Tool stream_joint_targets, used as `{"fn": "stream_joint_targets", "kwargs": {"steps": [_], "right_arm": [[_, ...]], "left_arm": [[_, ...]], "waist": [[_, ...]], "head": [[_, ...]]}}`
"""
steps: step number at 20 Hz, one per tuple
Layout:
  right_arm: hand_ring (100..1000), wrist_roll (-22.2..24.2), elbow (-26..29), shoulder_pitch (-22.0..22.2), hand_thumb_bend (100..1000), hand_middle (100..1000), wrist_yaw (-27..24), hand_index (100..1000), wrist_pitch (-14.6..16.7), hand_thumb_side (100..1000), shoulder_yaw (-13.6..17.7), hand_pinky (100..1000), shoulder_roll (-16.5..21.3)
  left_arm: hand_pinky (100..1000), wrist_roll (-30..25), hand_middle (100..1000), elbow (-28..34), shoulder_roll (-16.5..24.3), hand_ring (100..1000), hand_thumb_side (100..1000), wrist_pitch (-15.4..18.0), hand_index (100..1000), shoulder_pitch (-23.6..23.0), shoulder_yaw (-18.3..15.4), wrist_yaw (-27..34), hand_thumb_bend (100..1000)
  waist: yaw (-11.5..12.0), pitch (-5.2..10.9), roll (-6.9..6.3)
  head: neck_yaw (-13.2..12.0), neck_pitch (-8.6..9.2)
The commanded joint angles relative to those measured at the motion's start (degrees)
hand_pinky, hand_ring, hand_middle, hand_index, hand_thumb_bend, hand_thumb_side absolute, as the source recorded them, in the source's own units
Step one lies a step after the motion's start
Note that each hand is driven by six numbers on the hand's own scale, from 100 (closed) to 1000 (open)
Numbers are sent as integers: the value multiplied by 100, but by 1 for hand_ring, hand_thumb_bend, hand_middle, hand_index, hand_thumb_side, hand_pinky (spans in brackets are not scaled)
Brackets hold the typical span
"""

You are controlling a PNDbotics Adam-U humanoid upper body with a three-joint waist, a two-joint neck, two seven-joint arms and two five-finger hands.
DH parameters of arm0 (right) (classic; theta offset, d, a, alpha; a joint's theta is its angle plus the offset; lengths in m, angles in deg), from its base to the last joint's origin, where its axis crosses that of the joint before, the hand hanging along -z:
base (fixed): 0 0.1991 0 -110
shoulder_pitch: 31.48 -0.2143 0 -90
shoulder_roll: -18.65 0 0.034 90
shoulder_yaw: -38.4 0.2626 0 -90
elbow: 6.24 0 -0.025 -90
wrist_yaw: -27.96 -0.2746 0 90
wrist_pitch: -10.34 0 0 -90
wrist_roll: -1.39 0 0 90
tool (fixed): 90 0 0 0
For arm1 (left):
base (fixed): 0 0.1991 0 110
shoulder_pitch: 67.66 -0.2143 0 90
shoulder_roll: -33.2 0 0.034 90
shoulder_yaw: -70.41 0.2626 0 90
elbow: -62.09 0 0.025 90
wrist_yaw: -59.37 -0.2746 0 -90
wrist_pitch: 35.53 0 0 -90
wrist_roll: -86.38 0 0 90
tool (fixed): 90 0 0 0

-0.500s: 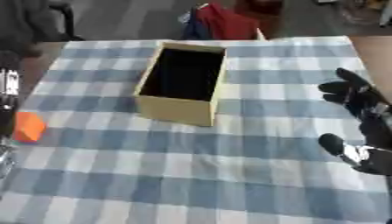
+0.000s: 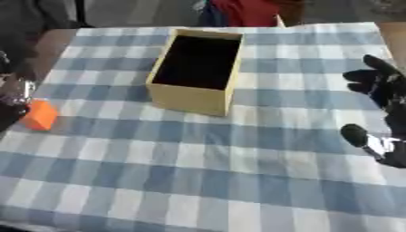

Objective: Pick up objects on the table and place them in the box.

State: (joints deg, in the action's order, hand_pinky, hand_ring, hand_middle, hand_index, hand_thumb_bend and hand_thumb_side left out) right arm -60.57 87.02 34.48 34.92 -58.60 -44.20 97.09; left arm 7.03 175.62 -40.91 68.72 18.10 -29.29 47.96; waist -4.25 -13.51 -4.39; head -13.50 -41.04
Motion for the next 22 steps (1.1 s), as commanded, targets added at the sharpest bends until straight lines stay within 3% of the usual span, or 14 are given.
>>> {"fn": "stream_joint_targets", "kwargs": {"steps": [1, 6, 9, 11, 17, 22], "right_arm": [[872, -21, 125, -21, 655, 779, 51, 1000, -2, 536, 22, 865, 129], [872, -27, 101, 26, 656, 779, 76, 1000, -2, 533, 24, 866, 183], [872, -24, 79, 45, 656, 779, 80, 1000, 6, 532, 22, 866, 197], [872, -21, 67, 56, 656, 778, 74, 1000, 11, 531, 19, 866, 198], [873, -8, 32, 61, 654, 778, 44, 1000, 23, 529, 9, 867, 207], [873, 13, 27, 59, 653, 778, 18, 1000, 22, 529, -7, 867, 207]], "left_arm": [[869, -393, 706, 106, 709, 732, 253, -149, 842, -304, -214, -522, 100], [851, -1443, 760, 106, 1511, 773, 226, -758, 871, -683, -320, -1139, 100], [842, -2020, 791, -115, 1985, 798, 216, -1210, 890, -592, -302, -1282, 100], [842, -2302, 804, -555, 2255, 812, 218, -1337, 897, -373, -252, -1311, 132], [823, -2545, 821, -1791, 2678, 837, 215, -1116, 899, 198, -37, -1536, 367], [820, -2479, 821, -2396, 2791, 838, 214, -796, 894, 475, 215, -1813, 486]], "waist": [[28, 122, -22], [64, 182, -61], [66, 209, -67], [56, 218, -62], [14, 211, -51], [-6, 199, -51]], "head": [[40, -71], [119, -103], [146, -110], [154, -112], [158, -107], [149, -92]]}}
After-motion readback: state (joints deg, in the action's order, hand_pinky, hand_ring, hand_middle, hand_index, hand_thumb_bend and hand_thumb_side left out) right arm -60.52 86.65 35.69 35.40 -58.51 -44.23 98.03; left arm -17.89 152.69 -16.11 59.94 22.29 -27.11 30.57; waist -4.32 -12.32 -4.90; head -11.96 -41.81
